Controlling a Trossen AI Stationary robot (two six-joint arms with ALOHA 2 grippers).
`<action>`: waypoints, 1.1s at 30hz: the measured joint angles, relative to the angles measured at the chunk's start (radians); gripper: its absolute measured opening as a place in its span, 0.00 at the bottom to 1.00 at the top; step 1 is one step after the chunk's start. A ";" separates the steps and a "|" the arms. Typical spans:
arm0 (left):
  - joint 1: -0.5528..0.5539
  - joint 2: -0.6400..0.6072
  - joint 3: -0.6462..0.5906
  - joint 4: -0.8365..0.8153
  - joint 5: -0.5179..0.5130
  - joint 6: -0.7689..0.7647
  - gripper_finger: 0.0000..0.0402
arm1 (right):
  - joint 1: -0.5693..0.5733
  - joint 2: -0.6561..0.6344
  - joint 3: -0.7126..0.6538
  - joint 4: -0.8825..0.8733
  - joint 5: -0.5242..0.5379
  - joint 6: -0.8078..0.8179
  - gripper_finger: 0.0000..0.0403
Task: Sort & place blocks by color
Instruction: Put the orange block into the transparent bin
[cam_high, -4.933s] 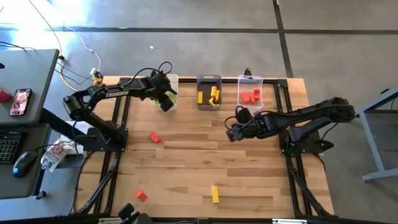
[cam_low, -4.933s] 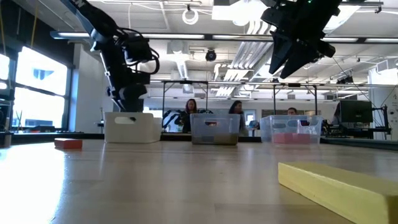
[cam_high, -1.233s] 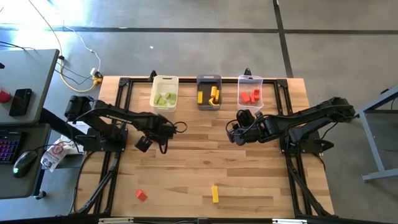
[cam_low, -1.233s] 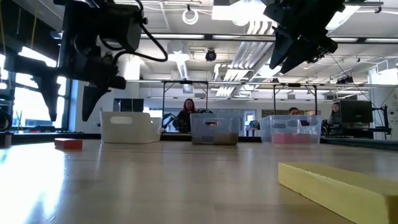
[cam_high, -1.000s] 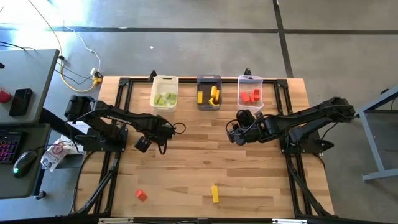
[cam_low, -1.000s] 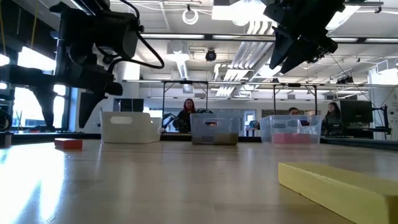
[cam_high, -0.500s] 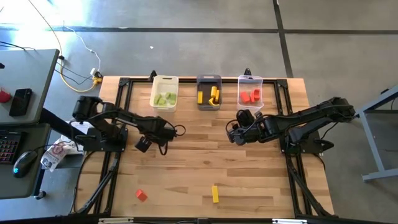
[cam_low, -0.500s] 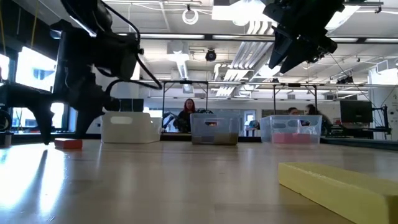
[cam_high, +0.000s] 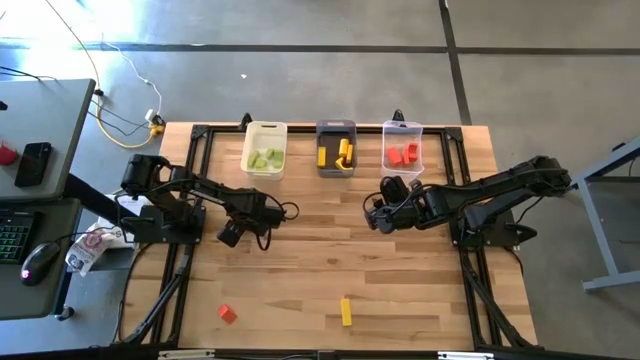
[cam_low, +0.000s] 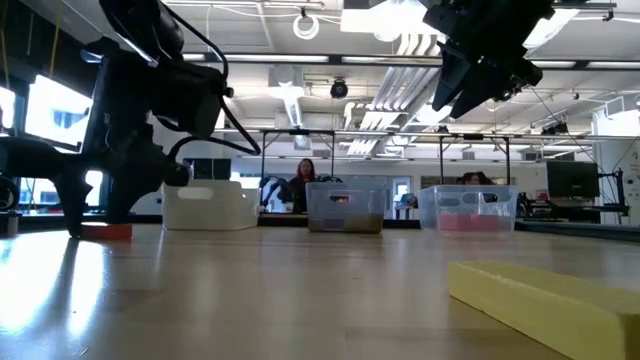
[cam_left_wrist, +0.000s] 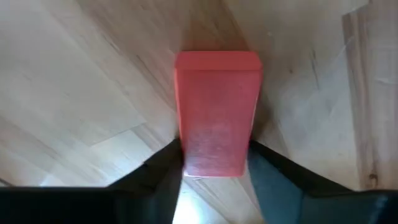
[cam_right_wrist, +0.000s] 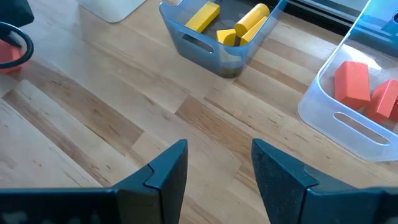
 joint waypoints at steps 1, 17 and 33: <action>0.000 0.000 -0.001 0.000 0.005 -0.001 0.37 | 0.000 0.000 0.000 0.000 0.000 0.000 0.41; 0.002 -0.006 0.039 0.012 0.071 -0.002 0.26 | 0.000 0.000 0.000 0.009 -0.013 -0.002 0.41; 0.026 -0.027 0.113 0.127 0.222 0.036 0.25 | 0.000 0.000 0.000 0.149 -0.224 -0.312 0.41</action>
